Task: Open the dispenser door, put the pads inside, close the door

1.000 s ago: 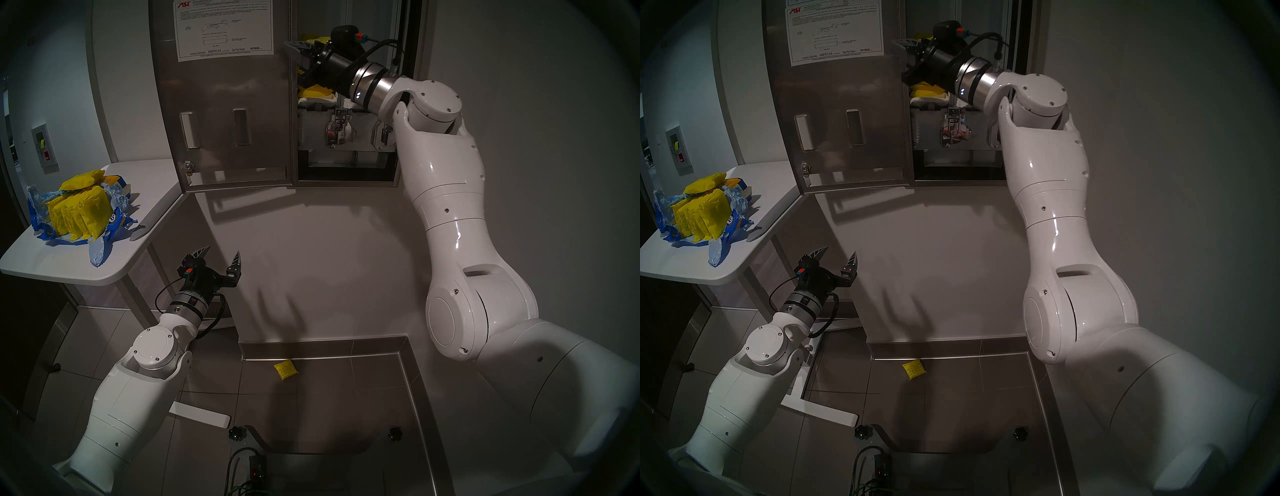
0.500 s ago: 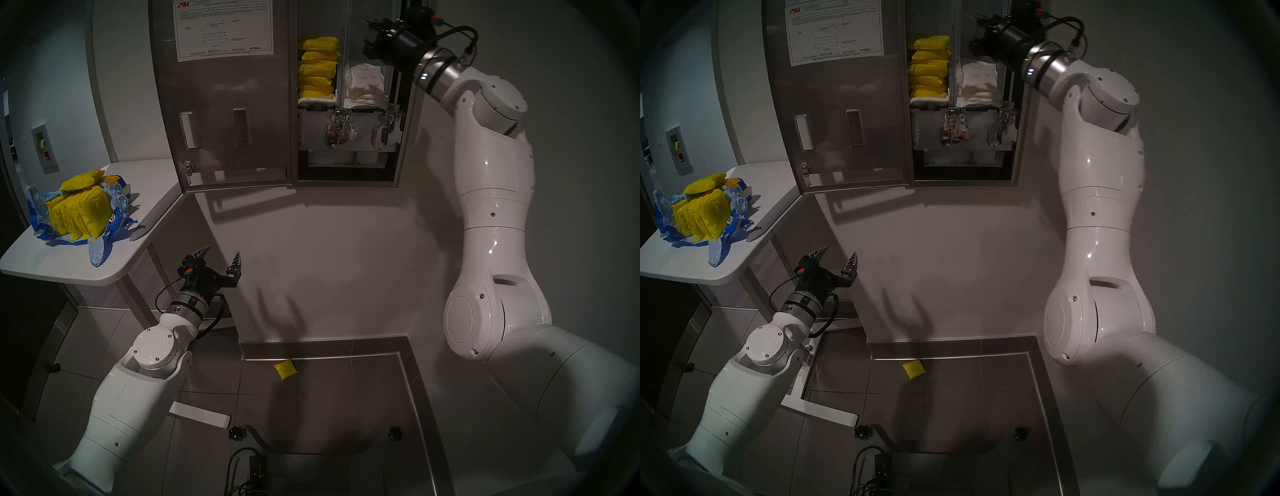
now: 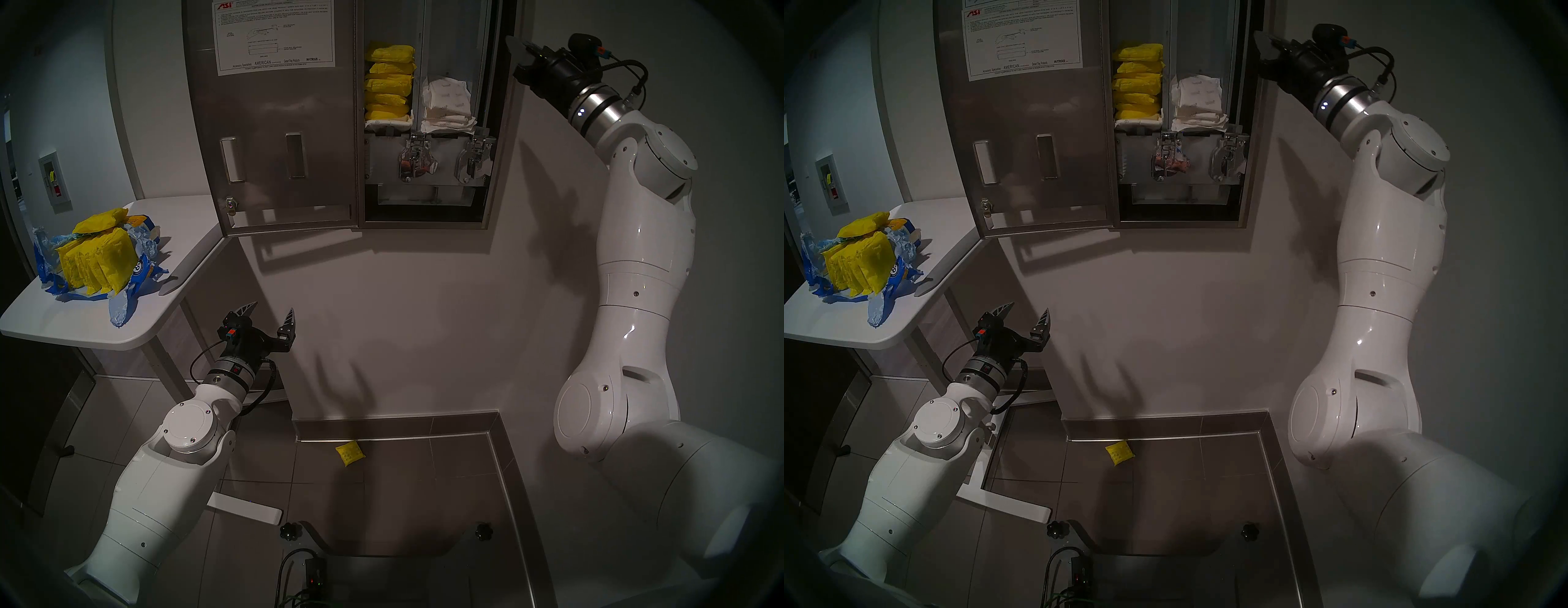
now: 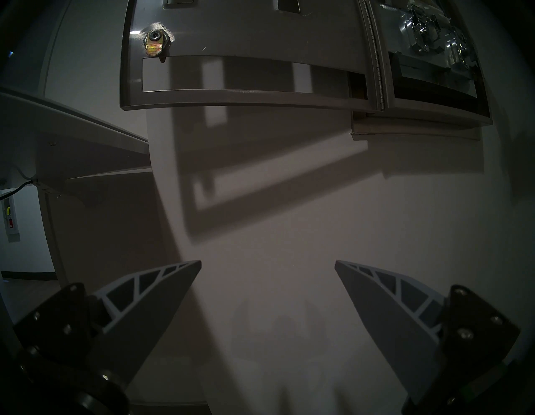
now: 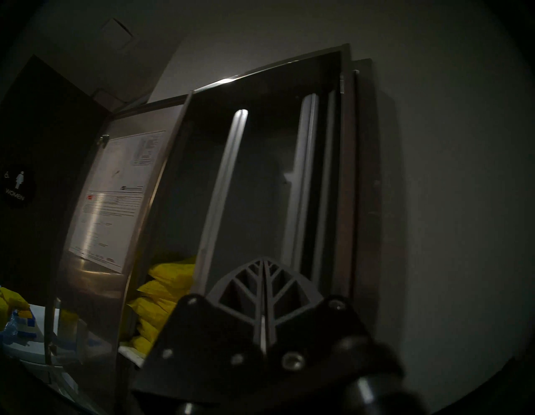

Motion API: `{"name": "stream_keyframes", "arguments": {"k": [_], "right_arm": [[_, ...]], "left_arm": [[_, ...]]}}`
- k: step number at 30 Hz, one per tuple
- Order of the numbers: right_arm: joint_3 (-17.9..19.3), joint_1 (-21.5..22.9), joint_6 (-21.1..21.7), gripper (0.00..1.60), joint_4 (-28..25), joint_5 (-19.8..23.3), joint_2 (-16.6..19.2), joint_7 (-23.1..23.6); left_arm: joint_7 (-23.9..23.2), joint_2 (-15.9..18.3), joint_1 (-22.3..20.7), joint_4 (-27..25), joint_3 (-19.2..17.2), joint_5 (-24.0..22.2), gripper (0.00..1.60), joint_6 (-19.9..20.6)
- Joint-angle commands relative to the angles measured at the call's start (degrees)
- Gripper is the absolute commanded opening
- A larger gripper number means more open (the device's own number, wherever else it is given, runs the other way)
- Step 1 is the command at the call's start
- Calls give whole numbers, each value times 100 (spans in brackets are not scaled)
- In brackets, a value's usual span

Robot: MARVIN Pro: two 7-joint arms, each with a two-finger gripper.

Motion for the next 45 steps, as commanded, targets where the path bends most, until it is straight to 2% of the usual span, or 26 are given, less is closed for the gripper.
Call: {"name": "stream_keyframes", "arguments": {"k": [1,16,35,45], "right_arm": [[231,-121,-23,0,-312,-55,76,-163],[816,-1230,245,0,-704,-236,89,-237],[1319,-2663,1163,0,-1777,-153,-35,245],[1415,-3084,685,0,-1711,-17,-304,458]], "left_arm": [[4,5,-133,-167,-58,-1,160,-88],[4,5,-133,-167,-58,-1,160,-87],[4,5,-133,-168,-59,-1,160,-88],[4,5,-133,-168,-59,0,160,-90]]}}
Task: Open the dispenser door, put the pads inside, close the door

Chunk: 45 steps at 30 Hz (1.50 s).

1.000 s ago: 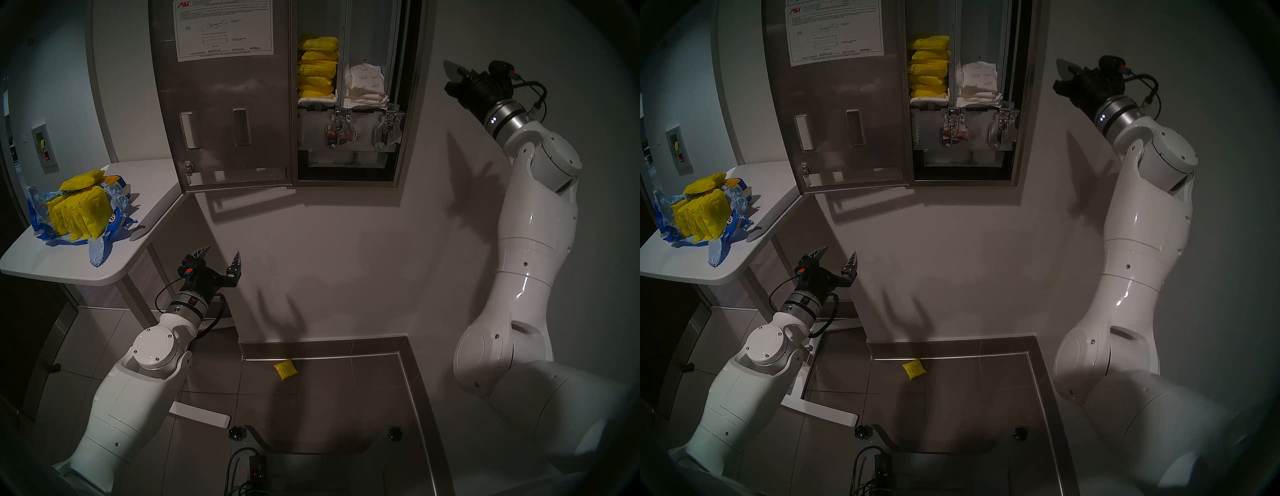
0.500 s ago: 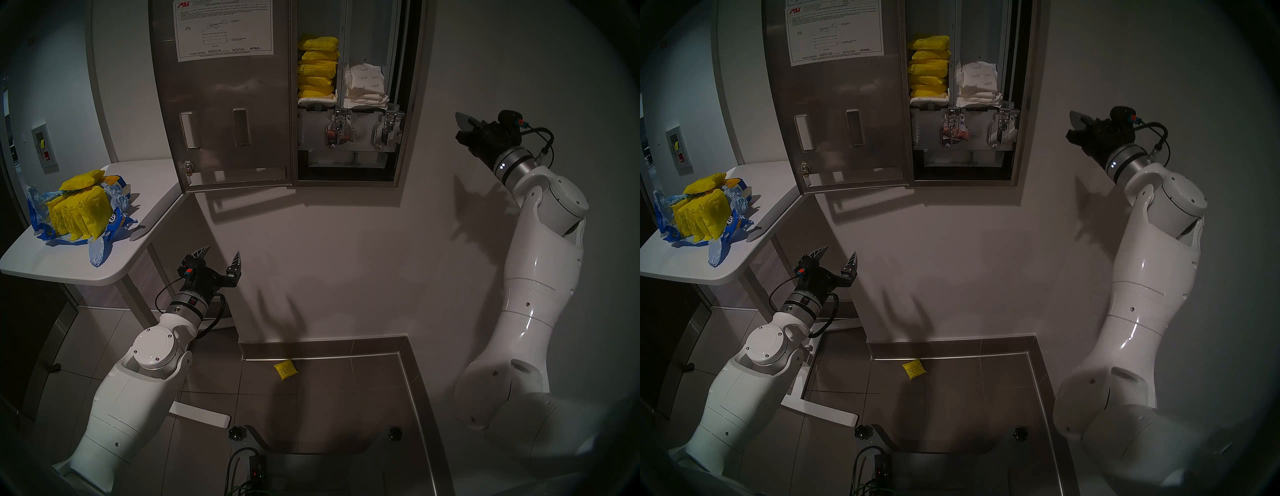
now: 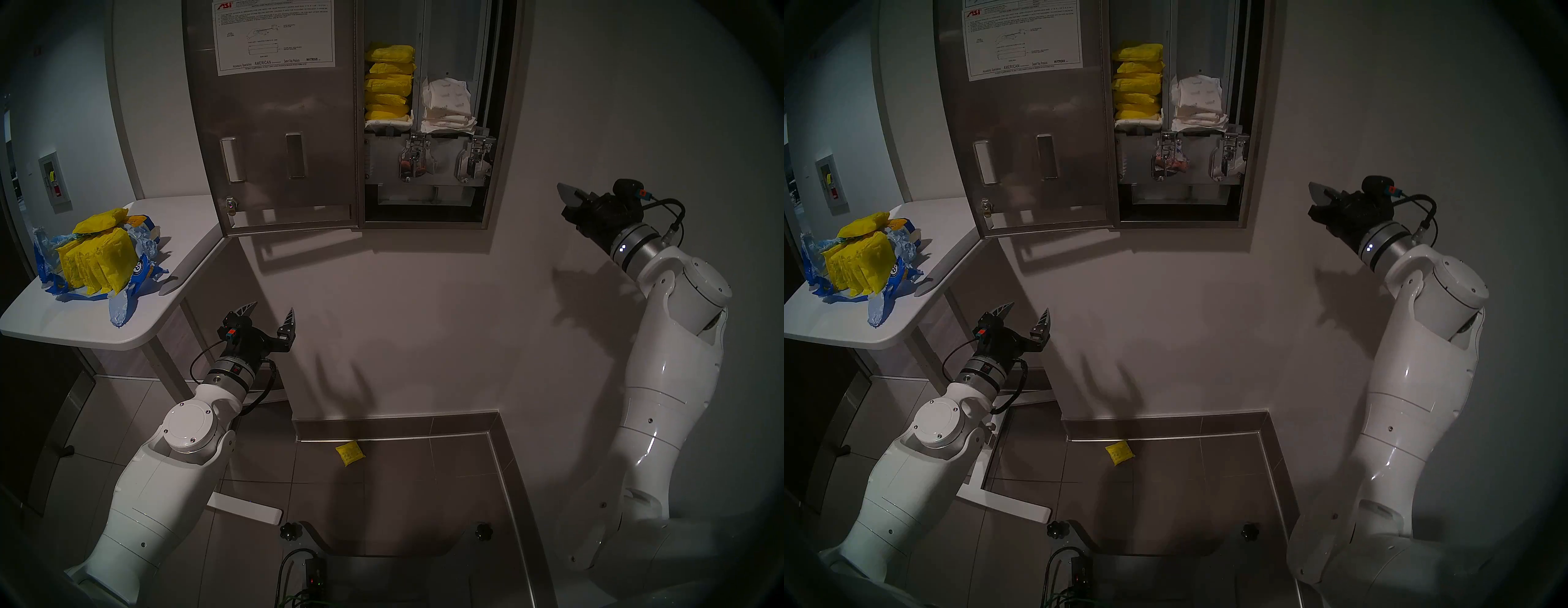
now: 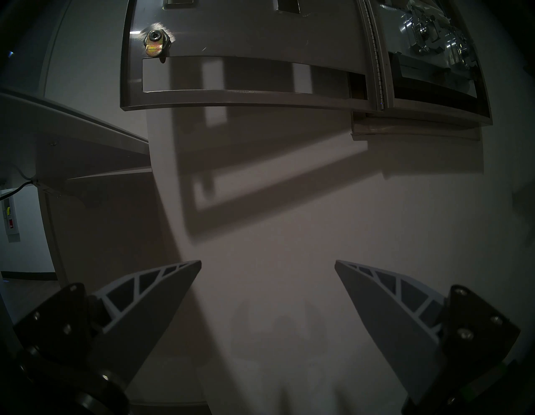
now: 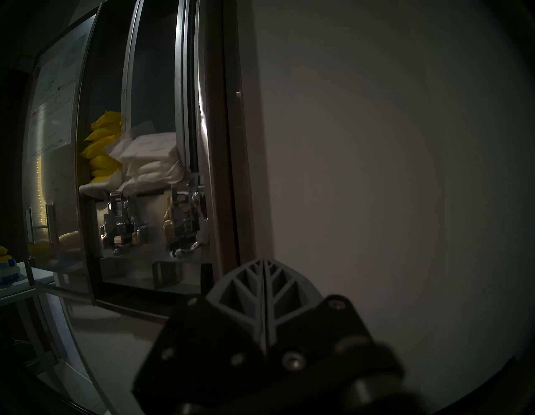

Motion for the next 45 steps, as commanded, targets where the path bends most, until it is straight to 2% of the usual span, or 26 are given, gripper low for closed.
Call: {"name": "stream_keyframes", "arguments": {"k": [1,9,16,27,45], "right_arm": [[9,-241,-443,0,-126,113,-187,129],[3,-513,-818,0,101,142,-247,349],[-54,-789,-811,0,155,130,-229,606],[-48,-979,-935,0,38,109,-221,704],[-215,-1260,-911,0,-298,207,-532,895]], "left_arm": [[4,5,-133,-167,-59,0,160,-90],[4,5,-133,-167,-59,0,160,-90],[4,5,-133,-168,-59,0,160,-91],[4,5,-133,-167,-59,0,160,-89],[4,5,-133,-167,-59,0,160,-88]]}}
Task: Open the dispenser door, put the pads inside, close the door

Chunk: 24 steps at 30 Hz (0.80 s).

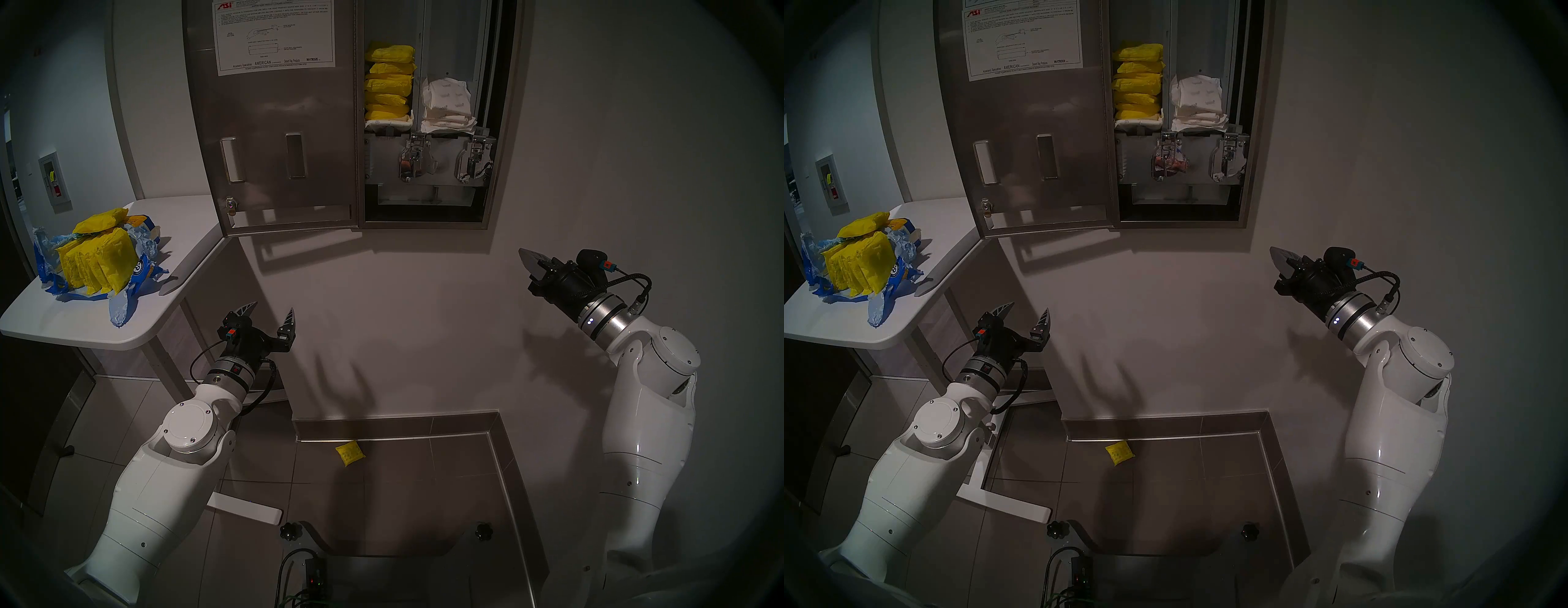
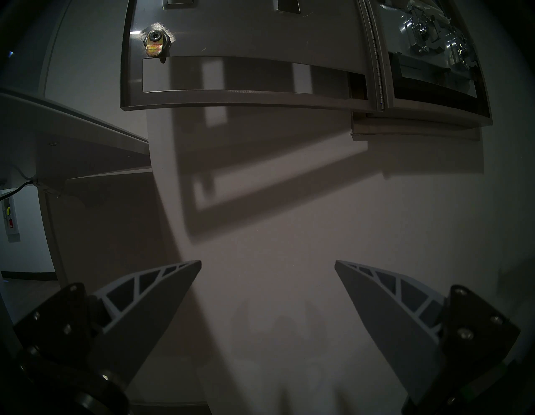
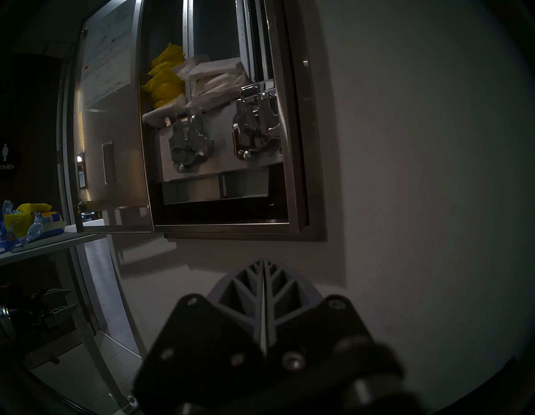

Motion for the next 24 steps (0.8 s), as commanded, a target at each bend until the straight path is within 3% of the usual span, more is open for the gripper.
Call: {"name": "stream_keyframes", "arguments": {"k": [1,11,24], "right_arm": [[-113,19,-21,0,-277,81,-105,82],[-223,-43,-129,0,-238,45,-44,283],[-353,-223,-292,0,-200,95,295,1017]], "left_arm": [[4,5,-134,-166,-58,0,160,-88],[4,5,-133,-167,-59,0,160,-89],[4,5,-134,-166,-58,0,160,-88]]}}
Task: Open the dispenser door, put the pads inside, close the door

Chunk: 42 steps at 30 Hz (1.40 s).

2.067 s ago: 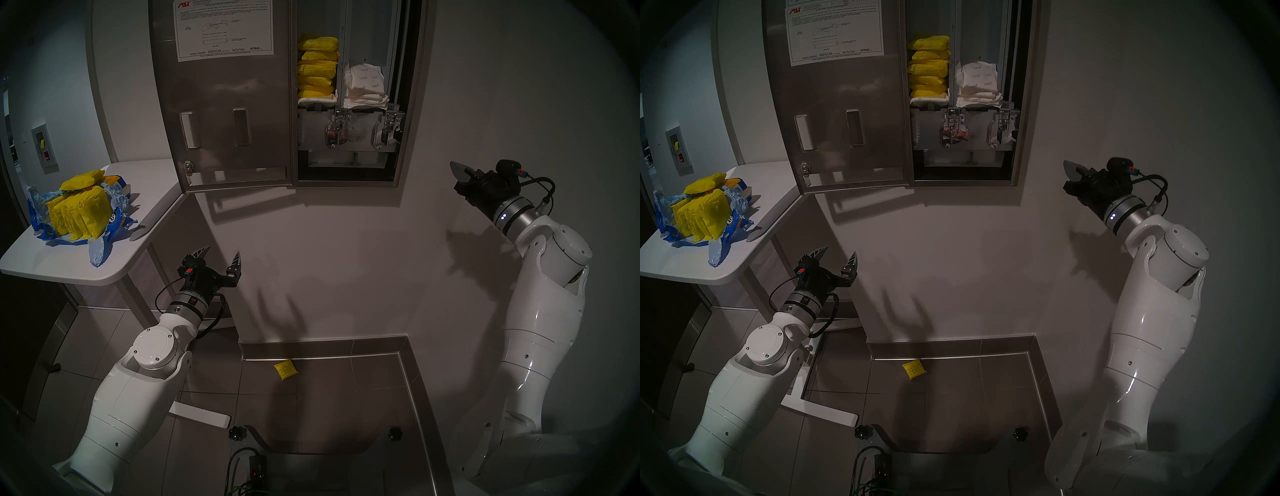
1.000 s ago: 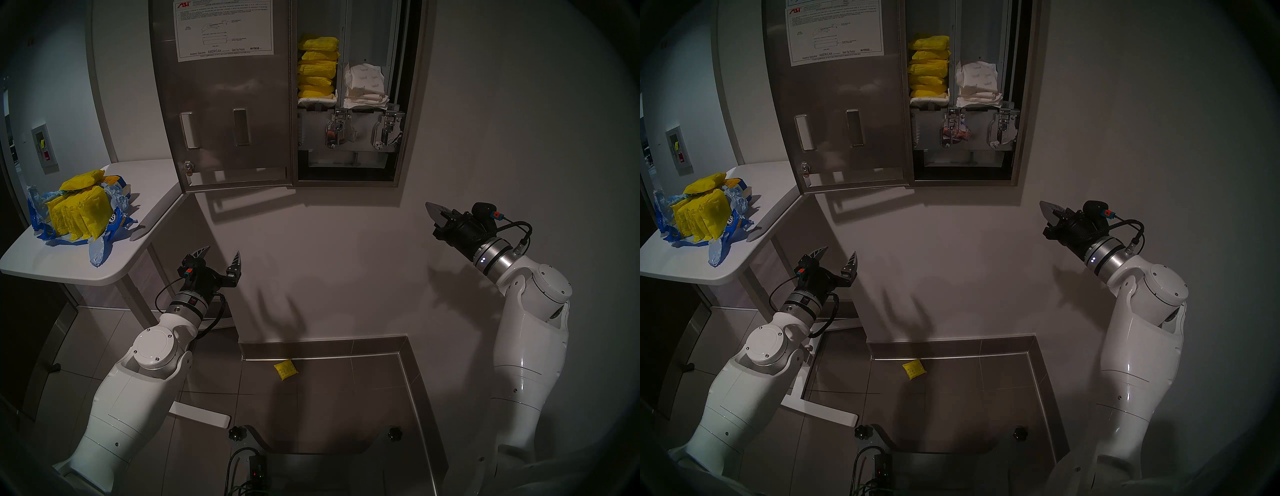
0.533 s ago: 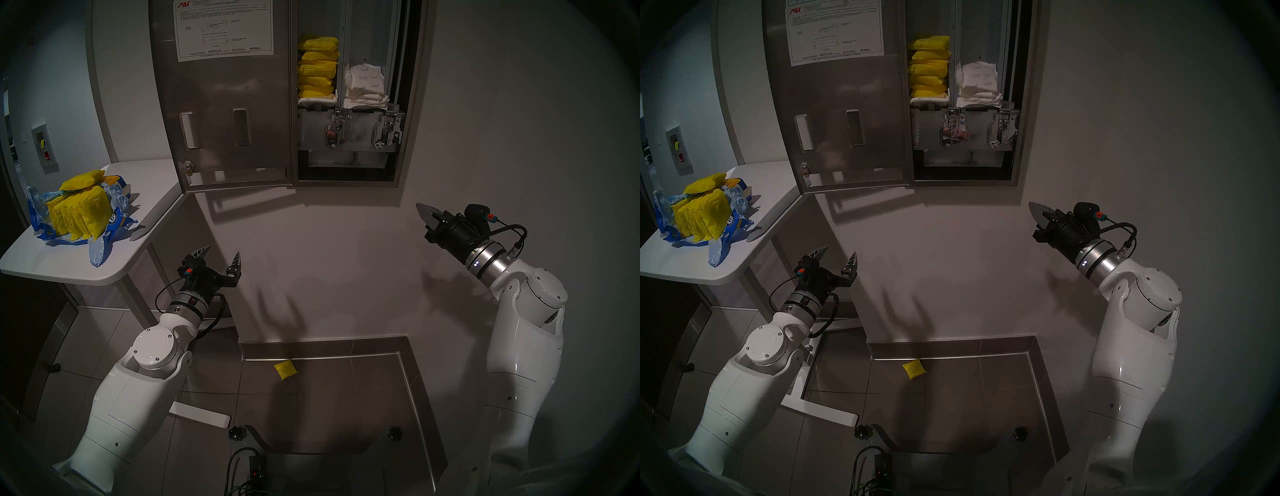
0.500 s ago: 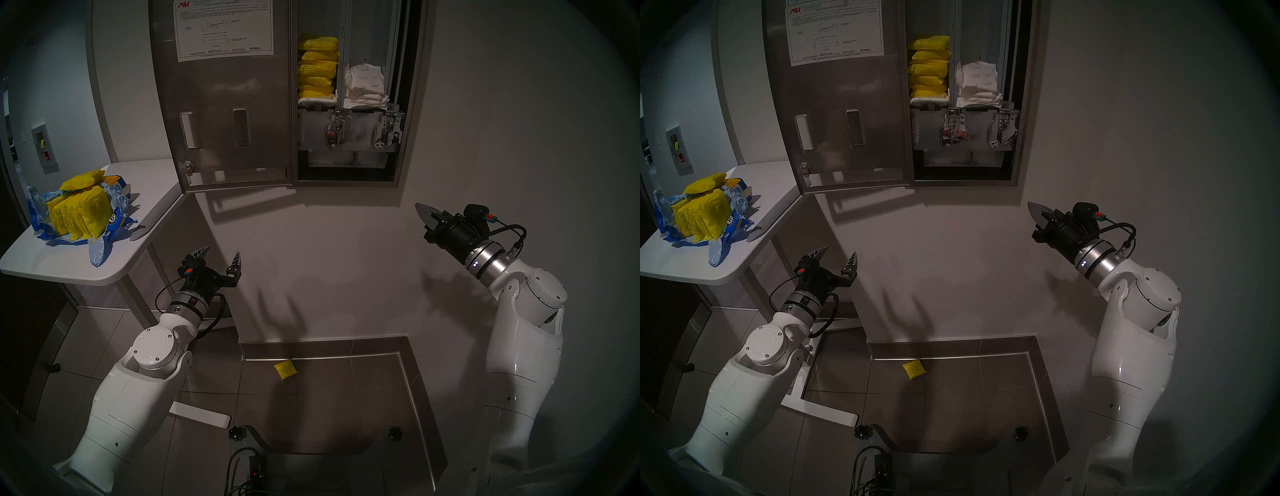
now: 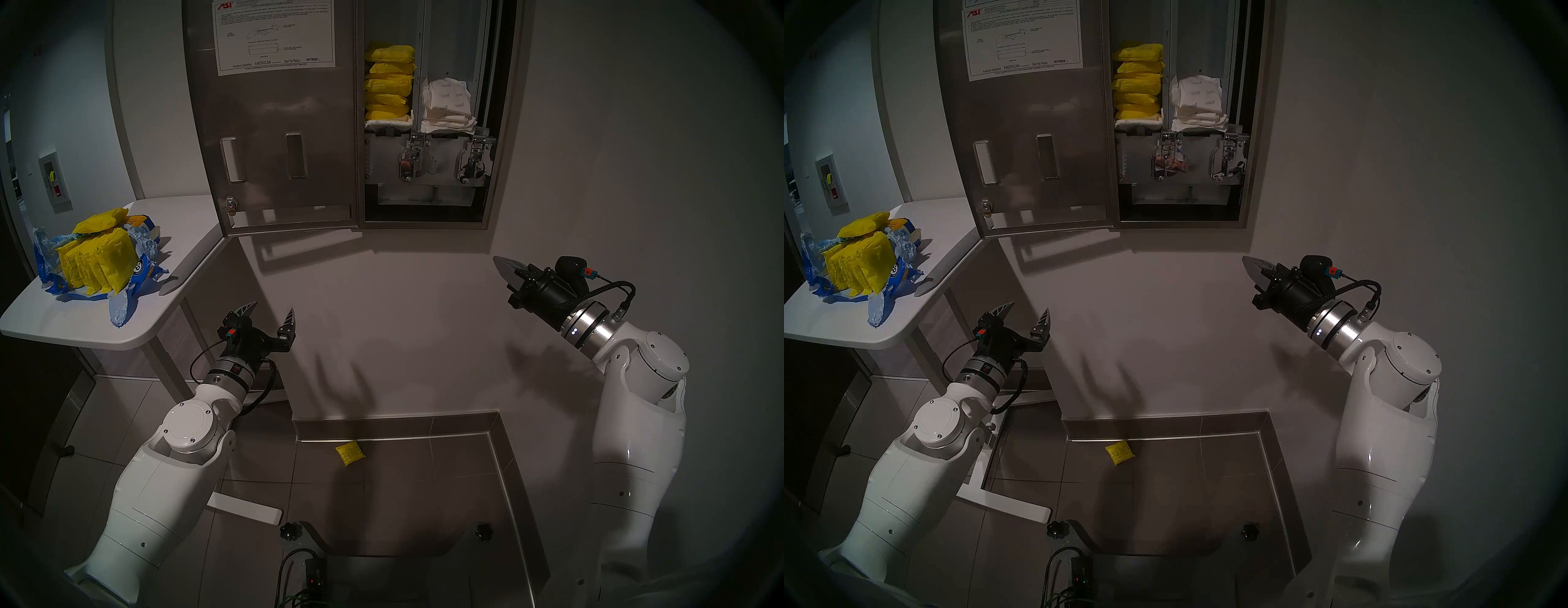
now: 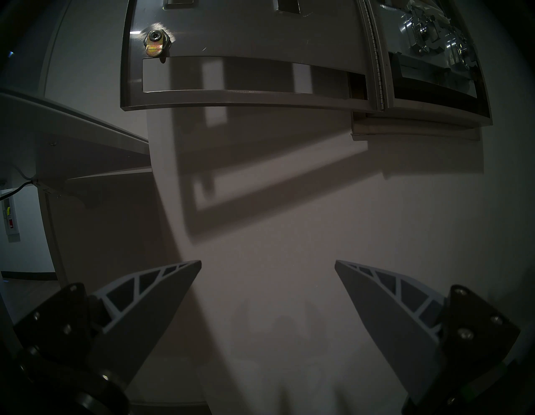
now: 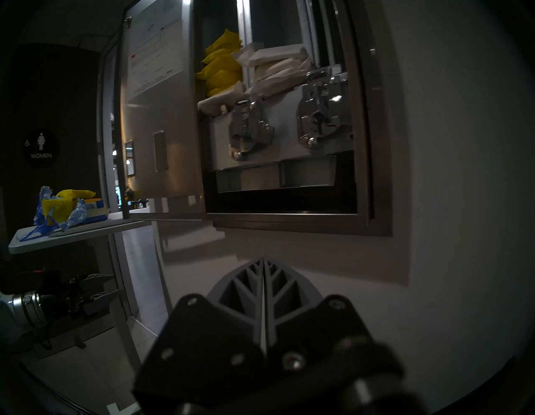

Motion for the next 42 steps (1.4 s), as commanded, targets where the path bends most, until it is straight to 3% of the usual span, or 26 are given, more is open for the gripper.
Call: {"name": "stream_keyframes", "arguments": {"k": [1,14,24,25,26,27,28,29,36,42], "right_arm": [[-48,57,-127,0,-114,81,246,348],[-196,102,-326,0,121,97,368,782],[-93,181,-604,0,298,204,367,907],[-76,183,-627,11,307,226,373,937],[-76,183,-627,11,307,226,373,937],[-46,171,-691,77,293,240,364,957],[1,161,-691,132,274,278,298,927],[31,161,-652,160,276,323,265,935],[79,127,-827,160,226,269,190,899],[95,134,-843,160,234,248,170,920]], "left_arm": [[4,5,-134,-166,-58,0,160,-88],[4,5,-133,-167,-59,0,160,-90],[4,5,-133,-167,-58,0,160,-89],[4,5,-134,-166,-58,0,160,-88],[4,5,-134,-166,-58,0,160,-88],[4,5,-134,-166,-58,0,160,-88],[4,5,-134,-166,-58,0,160,-88],[4,5,-134,-166,-58,0,160,-88],[-50,34,-210,-154,2,82,160,-144],[-132,18,-296,-454,84,120,160,-136]]}}
